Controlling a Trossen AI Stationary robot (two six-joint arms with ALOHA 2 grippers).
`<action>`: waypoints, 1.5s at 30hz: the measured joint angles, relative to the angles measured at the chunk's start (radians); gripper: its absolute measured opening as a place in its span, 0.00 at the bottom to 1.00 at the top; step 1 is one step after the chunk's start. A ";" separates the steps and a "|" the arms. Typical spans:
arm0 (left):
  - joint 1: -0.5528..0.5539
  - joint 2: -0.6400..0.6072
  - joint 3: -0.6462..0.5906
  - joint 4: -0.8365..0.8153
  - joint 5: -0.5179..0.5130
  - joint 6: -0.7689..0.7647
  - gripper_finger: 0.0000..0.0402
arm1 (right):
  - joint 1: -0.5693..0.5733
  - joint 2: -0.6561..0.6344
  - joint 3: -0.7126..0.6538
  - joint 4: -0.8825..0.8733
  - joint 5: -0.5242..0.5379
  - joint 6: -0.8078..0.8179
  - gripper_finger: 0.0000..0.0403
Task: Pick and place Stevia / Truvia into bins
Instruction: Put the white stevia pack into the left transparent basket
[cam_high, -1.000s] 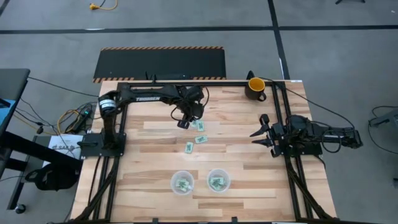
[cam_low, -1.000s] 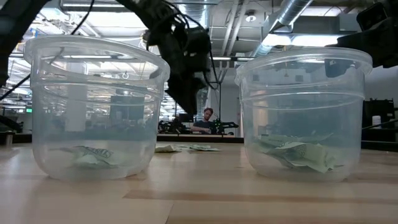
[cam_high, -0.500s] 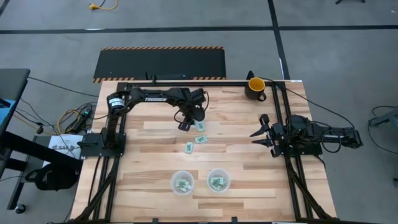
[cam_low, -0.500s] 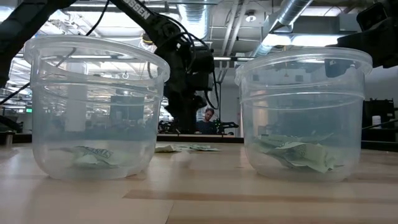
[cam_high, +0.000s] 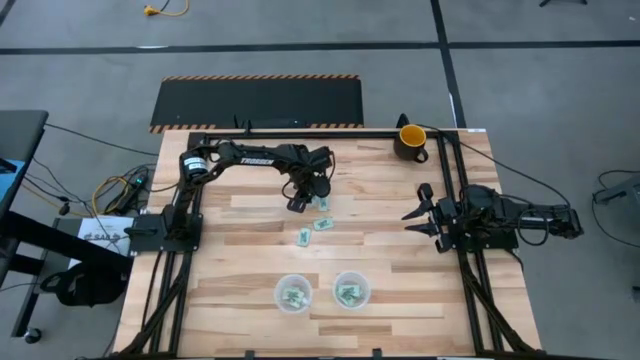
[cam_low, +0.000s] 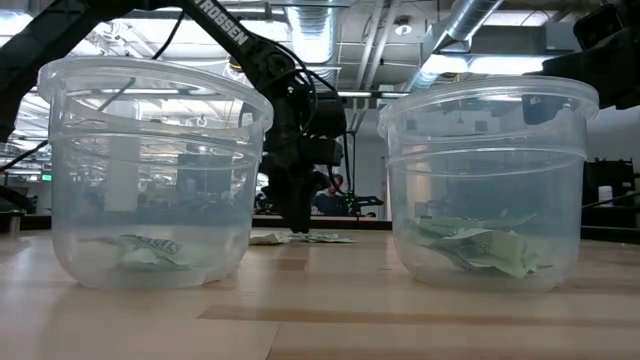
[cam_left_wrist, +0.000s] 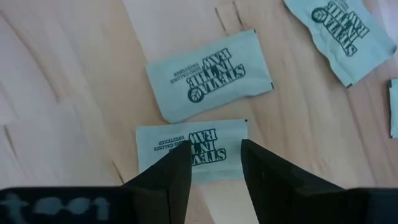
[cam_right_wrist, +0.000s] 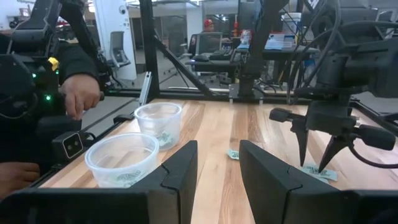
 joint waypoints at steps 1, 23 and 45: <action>0.000 0.000 0.000 -0.004 0.000 0.000 0.32 | 0.000 0.000 0.000 0.000 0.000 0.000 0.28; -0.004 0.064 0.010 -0.005 0.003 -0.005 0.32 | 0.000 0.000 0.000 0.000 0.000 0.000 0.28; -0.006 0.060 0.005 -0.016 0.039 -0.032 0.18 | 0.000 0.000 0.000 0.000 0.000 0.000 0.28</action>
